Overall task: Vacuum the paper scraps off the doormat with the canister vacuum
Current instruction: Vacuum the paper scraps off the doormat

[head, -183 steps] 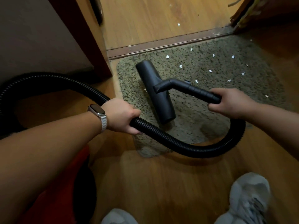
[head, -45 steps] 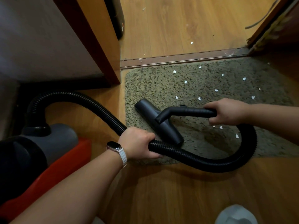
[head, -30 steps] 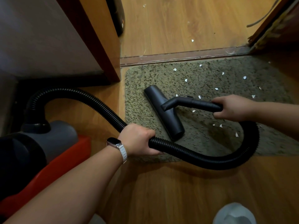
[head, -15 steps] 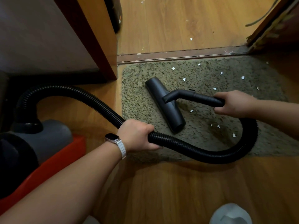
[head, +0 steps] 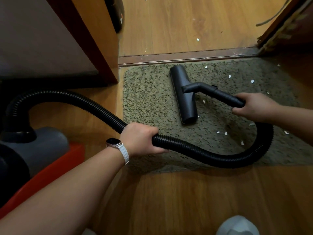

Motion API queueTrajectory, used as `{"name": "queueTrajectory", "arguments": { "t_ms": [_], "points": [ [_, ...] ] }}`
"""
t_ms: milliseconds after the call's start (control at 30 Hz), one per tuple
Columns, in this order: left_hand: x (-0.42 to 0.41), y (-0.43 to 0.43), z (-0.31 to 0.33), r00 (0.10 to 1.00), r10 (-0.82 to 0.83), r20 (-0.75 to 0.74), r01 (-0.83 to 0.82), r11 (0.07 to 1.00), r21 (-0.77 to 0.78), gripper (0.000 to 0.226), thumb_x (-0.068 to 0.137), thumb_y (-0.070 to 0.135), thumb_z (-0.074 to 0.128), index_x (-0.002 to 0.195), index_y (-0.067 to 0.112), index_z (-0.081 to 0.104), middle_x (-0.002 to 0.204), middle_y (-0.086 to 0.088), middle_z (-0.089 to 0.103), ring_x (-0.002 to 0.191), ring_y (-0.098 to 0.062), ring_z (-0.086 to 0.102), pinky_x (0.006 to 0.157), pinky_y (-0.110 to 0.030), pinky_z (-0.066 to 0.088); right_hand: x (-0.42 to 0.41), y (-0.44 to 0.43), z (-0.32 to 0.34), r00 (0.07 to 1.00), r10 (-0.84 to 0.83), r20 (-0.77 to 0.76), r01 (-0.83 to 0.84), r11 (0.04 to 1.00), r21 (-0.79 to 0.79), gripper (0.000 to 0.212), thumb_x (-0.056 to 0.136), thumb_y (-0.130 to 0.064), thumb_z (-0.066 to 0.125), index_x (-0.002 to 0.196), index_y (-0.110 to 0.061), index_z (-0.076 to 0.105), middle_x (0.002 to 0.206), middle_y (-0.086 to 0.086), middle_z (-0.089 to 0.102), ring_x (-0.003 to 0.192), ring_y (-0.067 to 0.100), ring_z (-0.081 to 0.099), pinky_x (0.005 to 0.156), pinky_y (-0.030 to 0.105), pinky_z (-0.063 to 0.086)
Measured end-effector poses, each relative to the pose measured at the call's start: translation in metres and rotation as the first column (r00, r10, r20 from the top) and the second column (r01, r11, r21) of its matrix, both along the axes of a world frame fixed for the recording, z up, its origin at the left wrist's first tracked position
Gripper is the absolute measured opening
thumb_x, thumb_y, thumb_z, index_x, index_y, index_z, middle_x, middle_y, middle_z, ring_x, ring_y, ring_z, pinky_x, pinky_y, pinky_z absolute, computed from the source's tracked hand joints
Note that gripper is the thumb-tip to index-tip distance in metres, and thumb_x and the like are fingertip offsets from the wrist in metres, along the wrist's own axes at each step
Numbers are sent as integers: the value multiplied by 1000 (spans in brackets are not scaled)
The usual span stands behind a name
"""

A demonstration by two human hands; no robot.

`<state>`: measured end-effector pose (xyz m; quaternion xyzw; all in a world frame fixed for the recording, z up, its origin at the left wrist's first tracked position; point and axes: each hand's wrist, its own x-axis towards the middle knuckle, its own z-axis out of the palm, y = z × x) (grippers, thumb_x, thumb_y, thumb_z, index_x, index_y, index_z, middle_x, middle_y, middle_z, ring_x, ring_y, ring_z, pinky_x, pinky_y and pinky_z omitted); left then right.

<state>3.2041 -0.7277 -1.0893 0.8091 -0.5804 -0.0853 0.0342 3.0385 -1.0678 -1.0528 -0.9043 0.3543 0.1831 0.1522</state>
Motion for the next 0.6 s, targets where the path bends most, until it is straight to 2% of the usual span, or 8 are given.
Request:
{"name": "queueTrajectory", "arguments": {
  "t_ms": [100, 233, 367, 467, 600],
  "points": [
    [0, 2, -3, 1000, -11, 16, 11, 999, -31, 63, 69, 88, 35, 64, 26, 45, 56, 10, 55, 51, -13, 58, 51, -26, 46, 8, 11, -2, 998, 56, 9, -57, 998, 14, 32, 83, -36, 69, 113, -29, 63, 86, 3, 65, 77, 25, 59, 69, 31, 49],
    [0, 3, -4, 999, -15, 28, 16, 1000, -12, 64, 69, 90, 36, 64, 27, 45, 58, 10, 57, 52, -12, 58, 52, -26, 49, 21, 27, -2, 982, 186, 4, -186, 982, 22, 26, 83, -36, 67, 107, -28, 62, 76, -5, 61, 69, 20, 56, 60, 29, 40],
    [1, 1, -2, 1000, -13, 20, 13, 1000, -4, 64, 69, 89, 35, 64, 27, 45, 58, 11, 56, 52, -11, 56, 52, -27, 50, 30, 32, 0, 966, 258, 7, -258, 966, 22, 22, 84, -37, 67, 104, -28, 61, 73, -8, 58, 68, 19, 55, 60, 29, 38],
    [2, 0, -3, 1000, -15, 27, 15, 1000, -7, 66, 69, 90, 33, 64, 26, 48, 55, 11, 53, 50, -12, 56, 51, -27, 49, 31, 28, 0, 972, 234, 33, -235, 971, 40, 25, 84, -38, 68, 106, -29, 61, 75, -6, 61, 68, 16, 57, 60, 29, 40],
    [2, -1, -4, 1000, 2, 22, -2, 1000, 10, 64, 69, 89, 39, 63, 26, 46, 54, 12, 49, 50, -13, 56, 52, -26, 49, 28, 17, -1, 988, 138, 72, -141, 989, 43, 27, 84, -38, 69, 109, -30, 61, 83, 0, 63, 76, 24, 58, 66, 30, 42]
  ]
}}
